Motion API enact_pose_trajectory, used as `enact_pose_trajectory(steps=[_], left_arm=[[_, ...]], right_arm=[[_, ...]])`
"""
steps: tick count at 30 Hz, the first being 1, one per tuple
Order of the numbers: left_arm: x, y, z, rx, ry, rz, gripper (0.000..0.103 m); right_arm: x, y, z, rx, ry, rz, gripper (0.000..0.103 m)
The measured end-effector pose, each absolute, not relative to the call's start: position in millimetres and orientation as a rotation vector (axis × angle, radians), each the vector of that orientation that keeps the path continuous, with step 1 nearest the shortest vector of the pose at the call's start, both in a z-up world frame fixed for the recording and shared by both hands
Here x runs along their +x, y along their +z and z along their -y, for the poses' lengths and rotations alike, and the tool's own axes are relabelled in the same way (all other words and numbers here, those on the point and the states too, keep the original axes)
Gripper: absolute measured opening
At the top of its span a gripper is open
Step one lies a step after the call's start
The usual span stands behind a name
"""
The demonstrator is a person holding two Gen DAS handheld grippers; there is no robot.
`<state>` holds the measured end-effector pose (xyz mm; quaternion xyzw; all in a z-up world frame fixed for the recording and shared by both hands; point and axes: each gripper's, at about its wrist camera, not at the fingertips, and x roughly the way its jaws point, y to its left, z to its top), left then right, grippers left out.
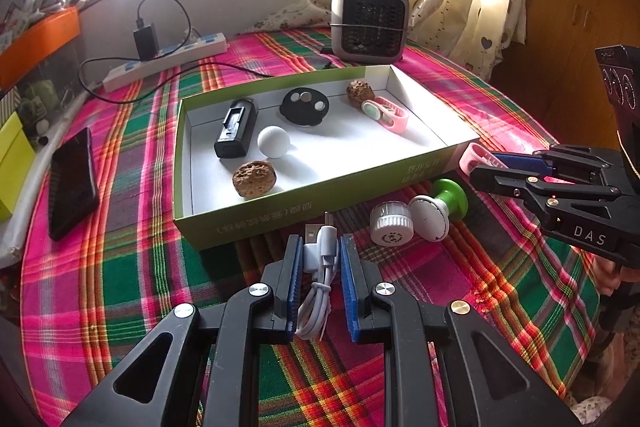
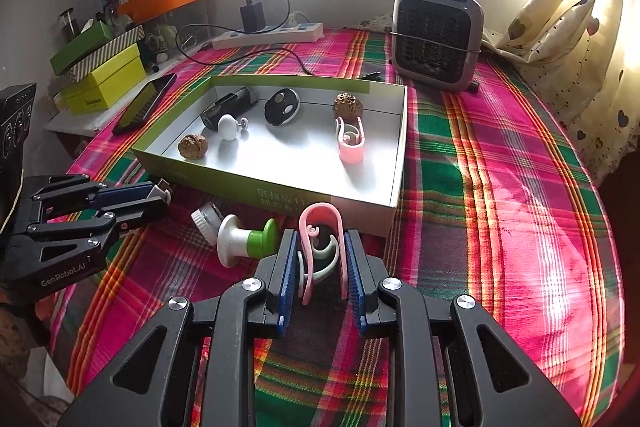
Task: Organize objects
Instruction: 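Carry the pink clip with the right tool while the left tool carries the white cable into the box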
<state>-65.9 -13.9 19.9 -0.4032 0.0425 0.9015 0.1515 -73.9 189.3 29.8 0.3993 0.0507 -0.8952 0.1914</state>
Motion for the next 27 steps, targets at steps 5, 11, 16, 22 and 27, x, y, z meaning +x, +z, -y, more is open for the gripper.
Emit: enact_pose_trajectory(steps=[5, 11, 16, 22, 27], left_arm=[[-63.8, 28.8, 15.8, -1.134, 2.599, -0.107, 0.016], [-68.3, 39.5, 20.4, -1.111, 2.62, -0.067, 0.016], [-72.8, 42.9, 21.7, -1.106, 2.624, -0.052, 0.016], [-83.2, 46.2, 20.5, -1.101, 2.619, -0.033, 0.016], [-93.9, 46.3, 19.9, -1.105, 2.613, -0.008, 0.016]], right_arm=[[-74.4, 37.1, -189.6, 1.102, -2.522, -0.132, 0.024], [-79.6, 44.8, -185.2, 1.082, -2.524, -0.133, 0.024], [-84.9, 47.2, -179.2, 1.08, -2.513, -0.141, 0.024], [-96.3, 50.7, -172.9, 1.08, -2.504, -0.147, 0.024], [-109.8, 53.9, -168.6, 1.079, -2.507, -0.155, 0.024]])
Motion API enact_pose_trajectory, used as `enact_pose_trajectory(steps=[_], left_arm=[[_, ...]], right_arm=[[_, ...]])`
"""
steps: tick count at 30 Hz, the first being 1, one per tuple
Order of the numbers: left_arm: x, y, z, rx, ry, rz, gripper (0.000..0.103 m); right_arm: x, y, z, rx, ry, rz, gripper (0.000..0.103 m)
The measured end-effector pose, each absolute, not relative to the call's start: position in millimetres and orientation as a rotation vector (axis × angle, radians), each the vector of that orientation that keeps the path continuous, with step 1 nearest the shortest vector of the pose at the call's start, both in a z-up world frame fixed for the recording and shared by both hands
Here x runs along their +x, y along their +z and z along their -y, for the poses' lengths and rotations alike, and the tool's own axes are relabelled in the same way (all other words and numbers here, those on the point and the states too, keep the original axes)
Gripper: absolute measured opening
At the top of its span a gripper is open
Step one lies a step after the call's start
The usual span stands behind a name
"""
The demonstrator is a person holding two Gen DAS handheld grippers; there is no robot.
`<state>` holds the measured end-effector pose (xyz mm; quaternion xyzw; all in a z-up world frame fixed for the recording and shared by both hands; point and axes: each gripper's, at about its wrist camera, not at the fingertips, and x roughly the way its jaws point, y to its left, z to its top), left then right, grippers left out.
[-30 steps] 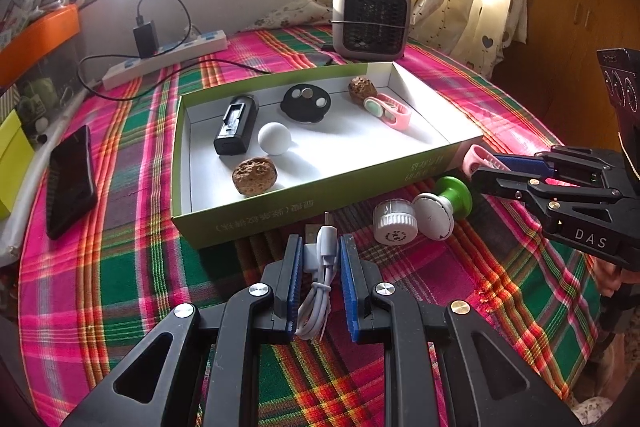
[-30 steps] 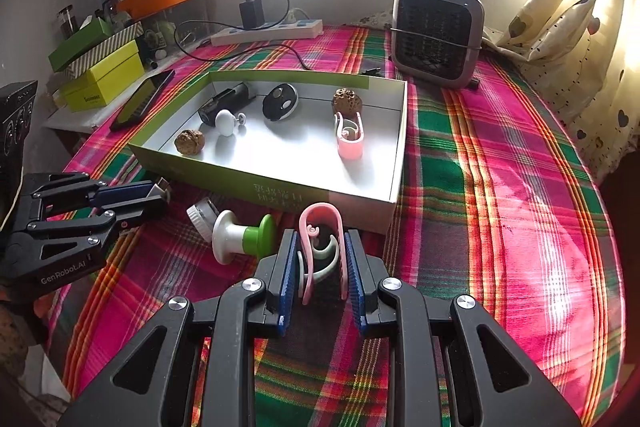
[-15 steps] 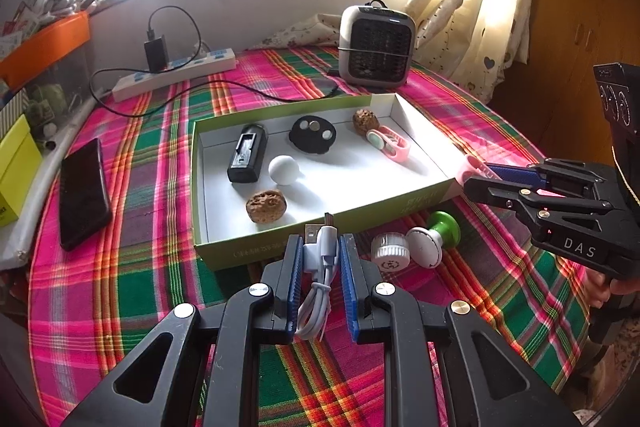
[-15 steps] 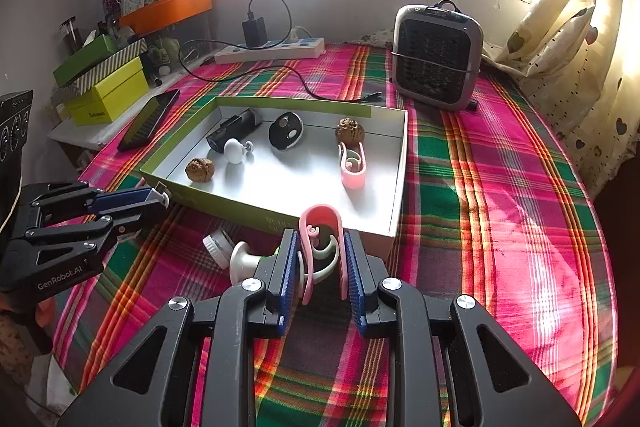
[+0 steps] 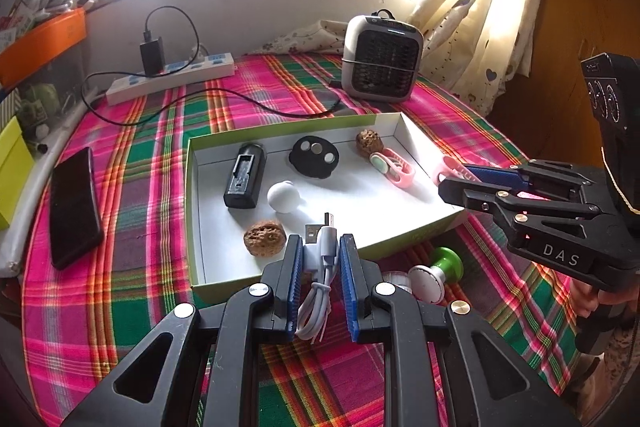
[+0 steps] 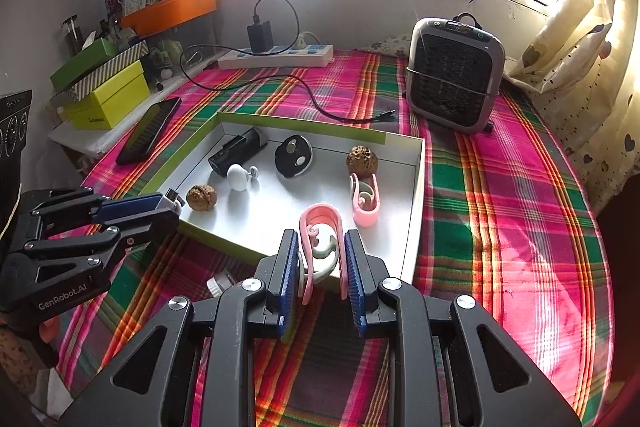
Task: Organize objects
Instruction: 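Carry the pink clip with the right tool while the left tool carries the white cable into the box, then open the right tool to release the pink clip while the left tool releases the cable in the box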
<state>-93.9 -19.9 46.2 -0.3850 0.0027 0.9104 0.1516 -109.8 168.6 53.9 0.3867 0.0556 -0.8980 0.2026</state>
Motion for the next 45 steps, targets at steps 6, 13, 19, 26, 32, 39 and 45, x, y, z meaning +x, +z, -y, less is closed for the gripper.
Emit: enact_pose_trajectory(steps=[6, 13, 19, 26, 32, 39, 45], left_arm=[[-106.4, 43.4, 15.7, -1.115, 2.602, -0.002, 0.016], [-120.0, 40.6, 14.1, -1.129, 2.595, 0.006, 0.016], [-131.8, 37.1, 12.0, -1.149, 2.585, 0.013, 0.016], [-138.7, 31.9, 9.1, -1.169, 2.578, 0.009, 0.016], [-147.6, 25.3, 7.3, -1.199, 2.565, 0.019, 0.016], [-154.1, 16.4, 9.4, -1.239, 2.562, 0.042, 0.016], [-158.8, 15.5, 11.1, -1.242, 2.564, 0.053, 0.015]], right_arm=[[-131.2, 51.4, -164.3, 1.106, -2.497, -0.144, 0.024], [-154.3, 43.9, -158.5, 1.15, -2.483, -0.147, 0.024], [-171.0, 38.4, -152.2, 1.18, -2.465, -0.154, 0.024], [-185.7, 32.3, -149.7, 1.221, -2.443, -0.14, 0.024], [-193.5, 27.9, -145.4, 1.241, -2.427, -0.147, 0.024], [-201.5, 24.2, -141.1, 1.255, -2.418, -0.14, 0.024], [-209.6, 17.7, -138.3, 1.28, -2.407, -0.13, 0.025]])
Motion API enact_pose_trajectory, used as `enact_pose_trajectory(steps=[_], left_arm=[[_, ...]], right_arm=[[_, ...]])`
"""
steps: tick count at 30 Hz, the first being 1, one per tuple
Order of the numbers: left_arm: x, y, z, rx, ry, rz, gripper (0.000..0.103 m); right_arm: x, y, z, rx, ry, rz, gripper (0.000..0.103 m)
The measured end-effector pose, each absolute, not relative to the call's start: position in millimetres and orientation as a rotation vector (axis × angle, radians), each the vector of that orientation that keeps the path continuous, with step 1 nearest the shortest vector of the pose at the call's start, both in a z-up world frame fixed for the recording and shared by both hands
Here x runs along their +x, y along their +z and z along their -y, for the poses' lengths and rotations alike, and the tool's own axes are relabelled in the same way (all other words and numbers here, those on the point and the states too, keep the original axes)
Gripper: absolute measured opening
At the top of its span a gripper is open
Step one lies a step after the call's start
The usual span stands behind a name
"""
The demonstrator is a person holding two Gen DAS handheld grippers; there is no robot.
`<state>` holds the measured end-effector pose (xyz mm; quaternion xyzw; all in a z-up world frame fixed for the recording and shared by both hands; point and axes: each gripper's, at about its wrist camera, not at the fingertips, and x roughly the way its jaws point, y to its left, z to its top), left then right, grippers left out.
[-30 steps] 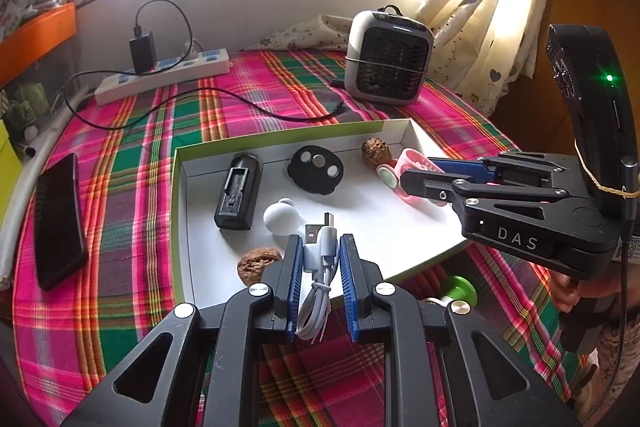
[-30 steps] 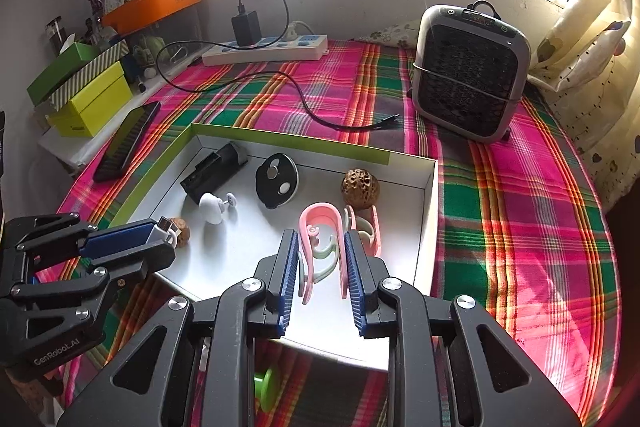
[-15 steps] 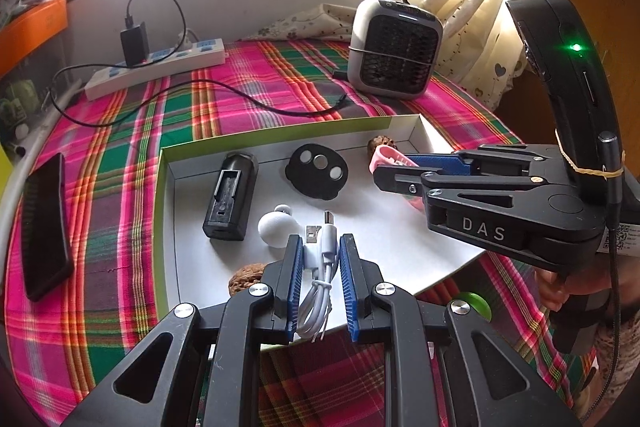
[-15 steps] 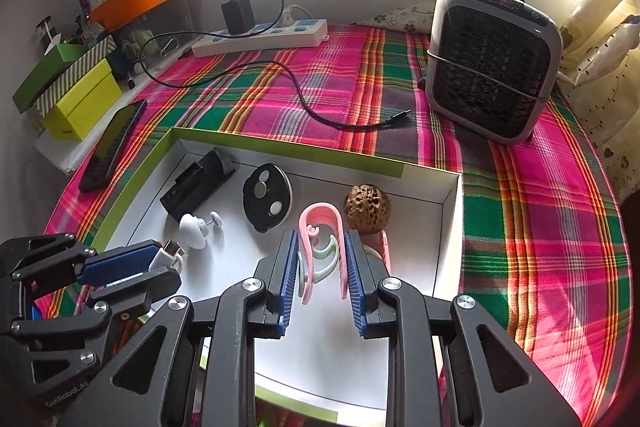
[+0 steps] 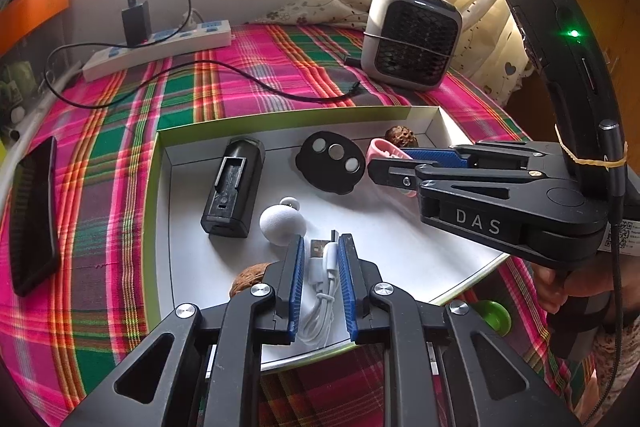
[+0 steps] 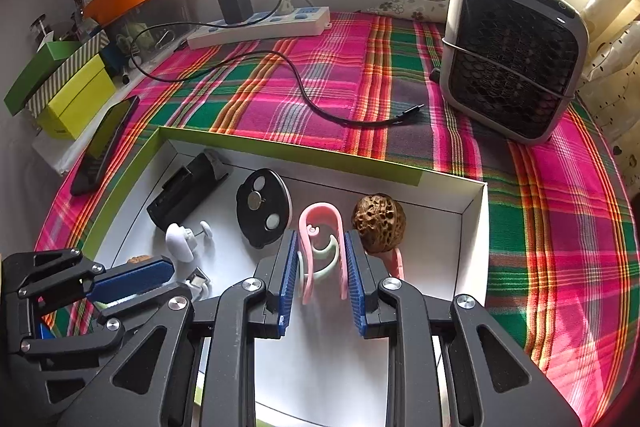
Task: Organize objects
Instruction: 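Open the right tool to release the pink clip while the left tool releases the cable in the box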
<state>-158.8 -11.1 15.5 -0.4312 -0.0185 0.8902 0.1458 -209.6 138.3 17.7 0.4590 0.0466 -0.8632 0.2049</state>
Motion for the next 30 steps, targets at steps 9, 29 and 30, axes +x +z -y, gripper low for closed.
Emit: enact_pose_trajectory(steps=[9, 29, 30], left_arm=[[-160.7, 15.3, 11.3, -1.239, 2.563, 0.051, 0.015], [-161.8, 13.0, 11.0, -1.26, 2.558, 0.055, 0.015], [-161.9, 12.9, 10.9, -1.262, 2.559, 0.053, 0.015]], right_arm=[[-213.6, 14.9, -133.5, 1.278, -2.417, -0.149, 0.025], [-217.2, 11.4, -131.9, 1.264, -2.446, -0.127, 0.025], [-217.0, 11.3, -131.9, 1.264, -2.448, -0.127, 0.025]])
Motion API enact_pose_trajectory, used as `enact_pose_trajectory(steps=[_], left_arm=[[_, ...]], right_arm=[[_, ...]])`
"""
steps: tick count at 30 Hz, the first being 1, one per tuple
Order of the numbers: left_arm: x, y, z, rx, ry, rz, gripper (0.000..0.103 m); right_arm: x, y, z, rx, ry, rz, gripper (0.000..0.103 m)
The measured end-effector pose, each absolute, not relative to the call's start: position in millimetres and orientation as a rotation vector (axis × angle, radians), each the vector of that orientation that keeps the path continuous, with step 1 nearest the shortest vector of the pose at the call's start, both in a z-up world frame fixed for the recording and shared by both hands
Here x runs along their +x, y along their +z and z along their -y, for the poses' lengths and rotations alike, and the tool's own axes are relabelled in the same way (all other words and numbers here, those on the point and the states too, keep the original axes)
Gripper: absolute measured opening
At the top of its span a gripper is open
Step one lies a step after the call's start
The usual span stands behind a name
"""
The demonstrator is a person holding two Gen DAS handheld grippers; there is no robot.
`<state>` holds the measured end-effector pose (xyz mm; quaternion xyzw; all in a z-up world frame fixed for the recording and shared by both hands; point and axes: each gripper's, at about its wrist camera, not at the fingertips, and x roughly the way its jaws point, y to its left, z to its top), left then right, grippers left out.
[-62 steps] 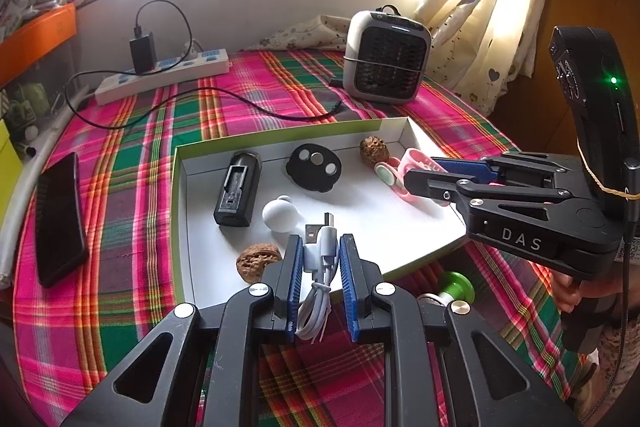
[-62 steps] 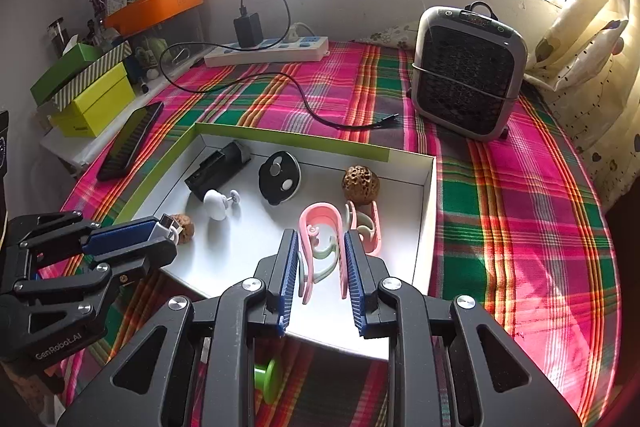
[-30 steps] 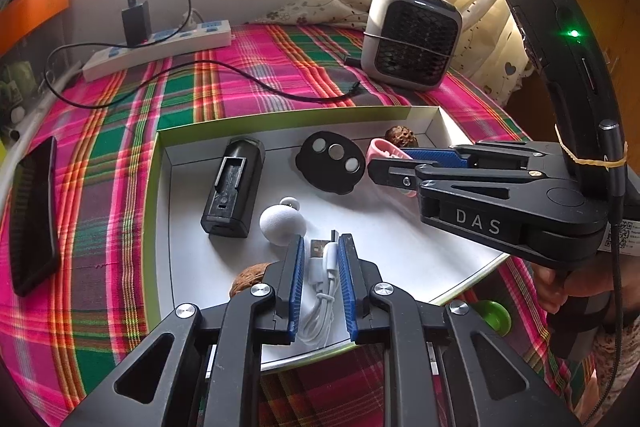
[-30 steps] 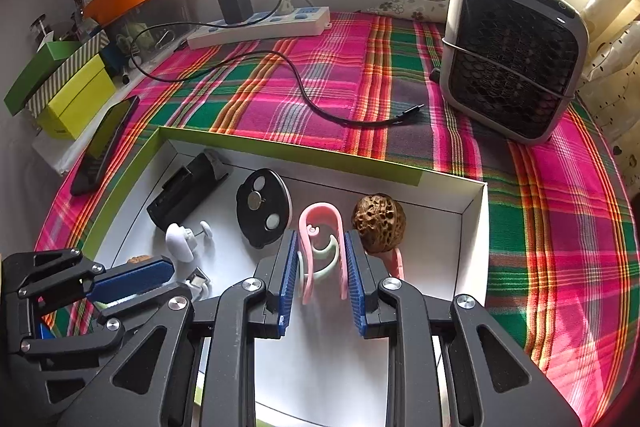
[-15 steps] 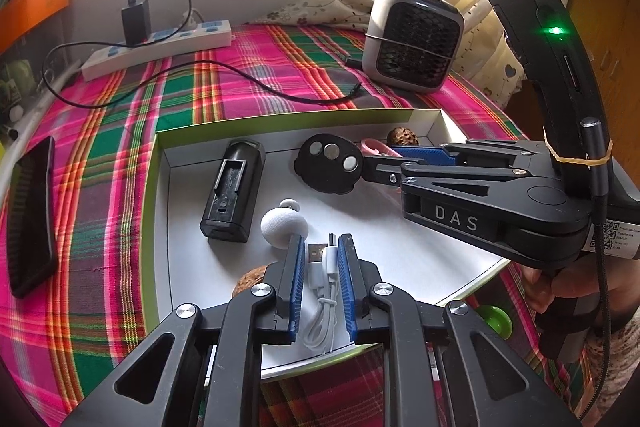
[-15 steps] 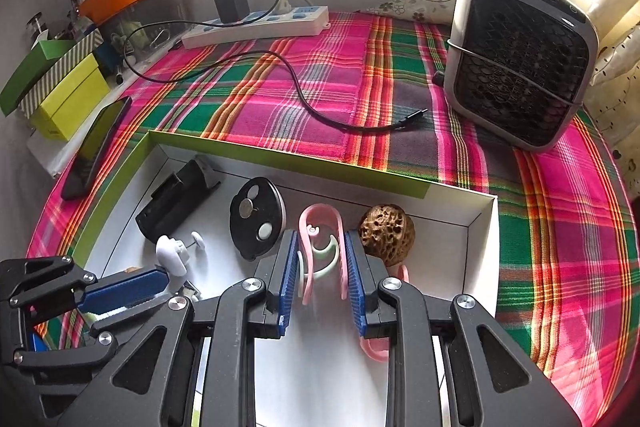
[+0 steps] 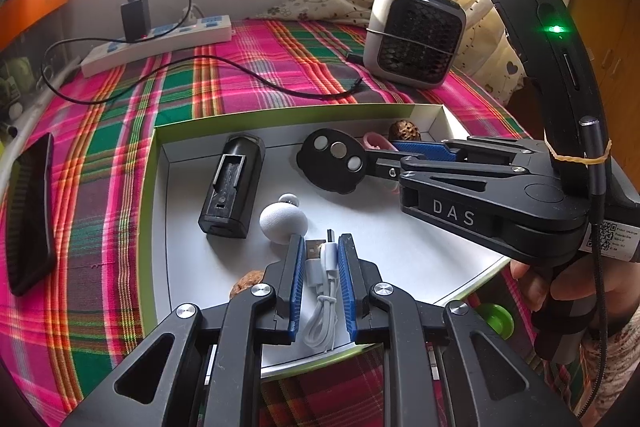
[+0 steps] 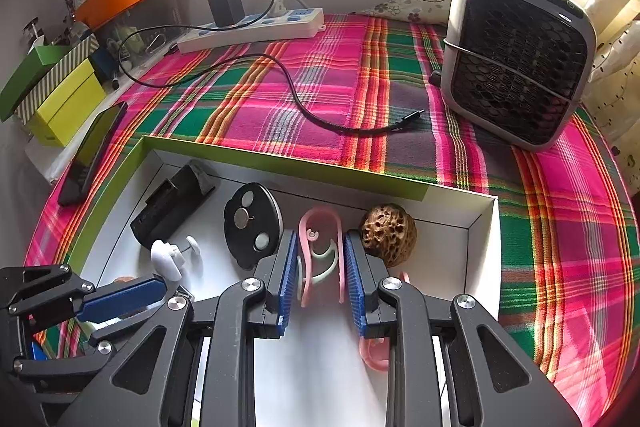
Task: Organize objects
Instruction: 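Open the right tool to release the pink clip while the left tool releases the cable in the box, then withdraw both tools from the box toward the objects on the cloth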
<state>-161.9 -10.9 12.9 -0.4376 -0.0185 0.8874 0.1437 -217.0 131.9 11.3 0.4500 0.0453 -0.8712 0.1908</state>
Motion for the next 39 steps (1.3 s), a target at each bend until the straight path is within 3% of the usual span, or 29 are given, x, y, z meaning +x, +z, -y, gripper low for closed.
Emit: enact_pose_trajectory(steps=[12, 16, 39], left_arm=[[-159.4, 13.7, 10.3, -1.265, 2.569, 0.048, 0.024], [-156.8, 14.6, 9.9, -1.265, 2.572, 0.051, 0.025], [-126.7, 31.5, 9.2, -1.203, 2.63, 0.028, 0.029]], right_arm=[[-210.8, 14.7, -135.1, 1.25, -2.467, -0.12, 0.029], [-206.8, 18.7, -135.5, 1.235, -2.466, -0.116, 0.039], [-169.3, 36.5, -151.5, 1.164, -2.542, -0.056, 0.04]])
